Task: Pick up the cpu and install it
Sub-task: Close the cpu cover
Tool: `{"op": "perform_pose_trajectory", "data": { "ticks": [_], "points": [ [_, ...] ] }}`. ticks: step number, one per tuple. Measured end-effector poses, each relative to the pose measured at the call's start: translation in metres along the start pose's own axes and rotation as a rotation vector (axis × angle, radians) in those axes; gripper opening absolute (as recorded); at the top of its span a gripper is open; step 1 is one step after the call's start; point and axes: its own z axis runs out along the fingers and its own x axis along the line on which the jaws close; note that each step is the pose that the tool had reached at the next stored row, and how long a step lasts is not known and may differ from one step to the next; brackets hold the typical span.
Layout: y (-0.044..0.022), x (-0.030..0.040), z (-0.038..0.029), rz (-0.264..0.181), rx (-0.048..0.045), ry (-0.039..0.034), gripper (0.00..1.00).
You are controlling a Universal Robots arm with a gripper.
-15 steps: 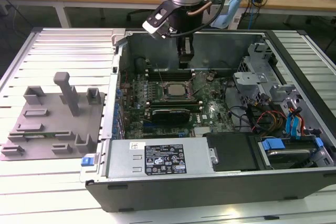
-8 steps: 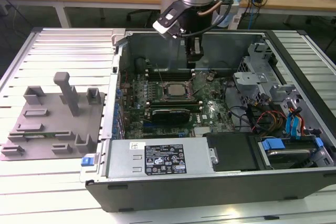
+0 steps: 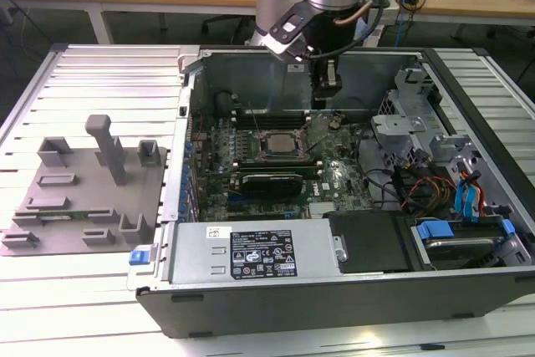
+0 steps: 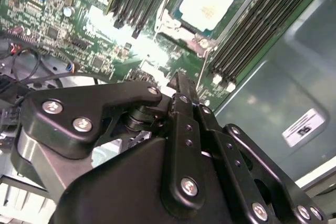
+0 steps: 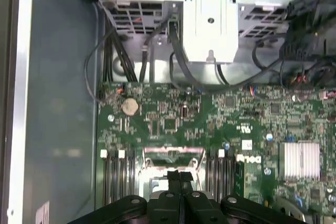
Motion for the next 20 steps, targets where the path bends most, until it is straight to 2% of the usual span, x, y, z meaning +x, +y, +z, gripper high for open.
{"op": "perform_pose_trajectory", "data": {
  "ticks": [4,8,10,17,20],
  "points": [
    [0.0135,-0.0002,0.0008,0.000,0.0006,-0.0001,0.11],
    [0.0225,-0.0002,0.0015,0.000,0.0014,-0.0003,0.11],
    [0.0305,-0.0003,0.0045,0.000,0.0041,-0.0005,0.11],
    [0.0333,0.0002,0.0208,0.000,0.0123,-0.0005,0.11],
    [0.0387,0.0004,0.0285,-0.001,0.0239,-0.0041,0.11]
  ]
}}
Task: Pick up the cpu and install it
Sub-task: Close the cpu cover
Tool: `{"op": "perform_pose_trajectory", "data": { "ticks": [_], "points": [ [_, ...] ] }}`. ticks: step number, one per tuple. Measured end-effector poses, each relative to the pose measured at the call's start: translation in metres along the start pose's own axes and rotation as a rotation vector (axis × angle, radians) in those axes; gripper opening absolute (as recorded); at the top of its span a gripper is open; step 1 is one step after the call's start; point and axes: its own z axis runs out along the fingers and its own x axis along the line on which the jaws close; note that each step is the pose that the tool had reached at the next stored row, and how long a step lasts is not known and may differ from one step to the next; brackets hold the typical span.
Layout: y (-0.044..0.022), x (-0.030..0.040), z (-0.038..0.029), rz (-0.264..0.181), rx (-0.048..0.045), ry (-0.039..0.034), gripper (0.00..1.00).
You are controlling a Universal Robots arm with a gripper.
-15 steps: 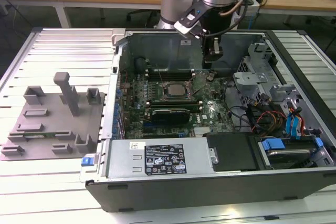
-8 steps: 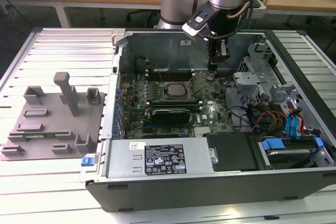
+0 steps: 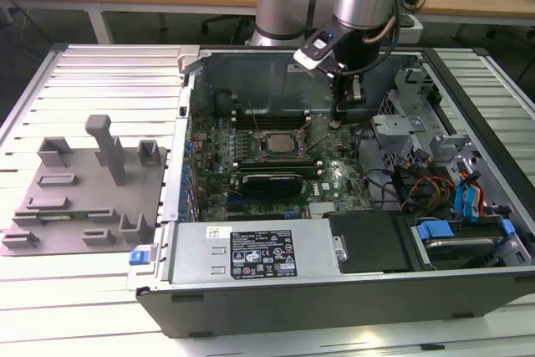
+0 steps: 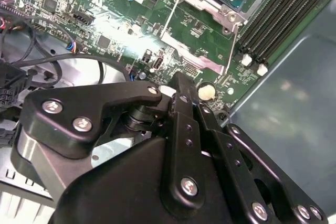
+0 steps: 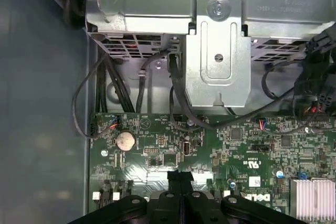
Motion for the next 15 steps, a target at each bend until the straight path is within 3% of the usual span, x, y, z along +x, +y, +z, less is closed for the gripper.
{"op": "perform_pose_trajectory", "data": {
  "ticks": [9,15],
  "points": [
    [0.0028,0.0007,0.0211,-0.001,0.0199,0.0001,0.11],
    [0.0015,0.0008,0.0225,-0.001,0.0214,-0.0008,0.11]
  ]
}}
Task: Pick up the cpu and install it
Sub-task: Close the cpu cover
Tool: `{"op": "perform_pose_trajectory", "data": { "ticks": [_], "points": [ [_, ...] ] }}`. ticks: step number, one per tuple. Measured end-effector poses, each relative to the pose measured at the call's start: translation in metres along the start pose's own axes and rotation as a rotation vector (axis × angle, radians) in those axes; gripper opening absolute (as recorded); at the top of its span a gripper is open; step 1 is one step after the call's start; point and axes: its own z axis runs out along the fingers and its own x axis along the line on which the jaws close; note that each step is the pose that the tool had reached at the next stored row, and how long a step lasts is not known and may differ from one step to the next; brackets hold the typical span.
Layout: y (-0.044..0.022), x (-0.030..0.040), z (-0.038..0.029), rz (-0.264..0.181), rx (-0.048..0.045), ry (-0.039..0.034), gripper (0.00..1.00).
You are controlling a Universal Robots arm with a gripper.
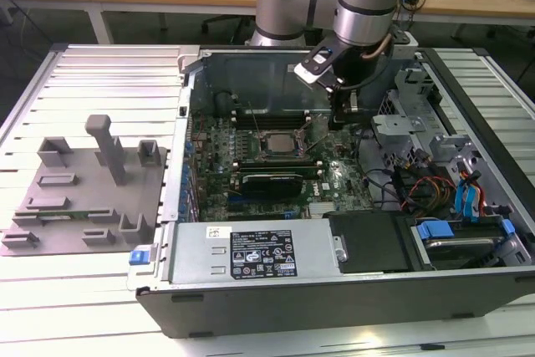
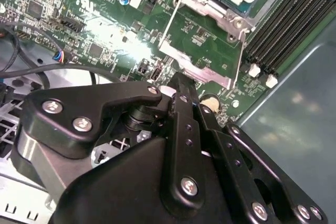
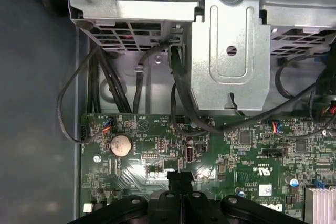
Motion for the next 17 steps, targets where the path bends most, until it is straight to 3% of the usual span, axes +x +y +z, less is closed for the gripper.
{"op": "perform_pose_trajectory", "data": {
  "ticks": [6,17],
  "points": [
    [-0.0146,0.0002,-0.0003,0.000,-0.0002,0.0034,0.11],
    [-0.0564,0.0006,-0.0009,0.000,-0.0012,0.0063,0.11]
  ]
}}
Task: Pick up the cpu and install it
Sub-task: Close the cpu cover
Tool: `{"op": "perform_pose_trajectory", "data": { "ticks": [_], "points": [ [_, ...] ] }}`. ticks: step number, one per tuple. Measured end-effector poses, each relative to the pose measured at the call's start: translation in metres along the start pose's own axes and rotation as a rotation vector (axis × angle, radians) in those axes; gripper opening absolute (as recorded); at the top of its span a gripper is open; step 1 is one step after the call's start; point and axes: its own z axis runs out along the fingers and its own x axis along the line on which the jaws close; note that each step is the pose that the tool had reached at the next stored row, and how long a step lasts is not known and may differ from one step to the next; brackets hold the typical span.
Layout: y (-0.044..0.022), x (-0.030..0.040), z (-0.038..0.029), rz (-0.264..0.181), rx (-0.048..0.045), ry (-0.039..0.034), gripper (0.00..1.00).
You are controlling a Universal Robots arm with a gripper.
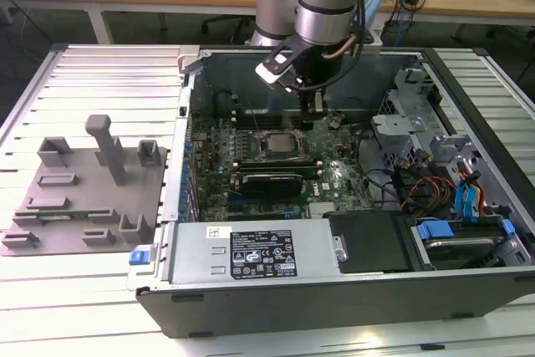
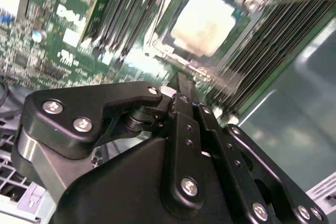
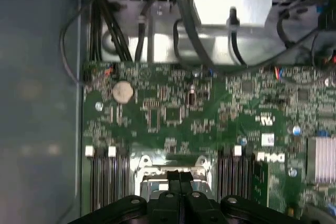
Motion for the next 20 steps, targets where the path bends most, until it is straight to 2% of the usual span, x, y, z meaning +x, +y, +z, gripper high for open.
{"op": "perform_pose_trajectory", "data": {
  "ticks": [1,4,6,9,10,12,20],
  "points": [
    [-0.0056,0.0001,-0.0001,0.000,0.0000,0.0001,0.11],
    [-0.0073,0.0001,-0.0001,0.000,-0.0001,0.0000,0.11],
    [-0.0074,0.0001,0.0000,0.000,0.0096,0.0001,0.11],
    [-0.0081,0.0001,0.0001,0.000,0.0099,0.0001,0.11],
    [-0.0127,0.0002,0.0009,-0.001,0.0099,0.0001,0.11],
    [-0.0168,0.0002,0.0014,0.000,0.0099,0.0000,0.11],
    [-0.0282,0.0005,0.0047,0.000,0.0098,0.0002,0.11]
  ]
}}
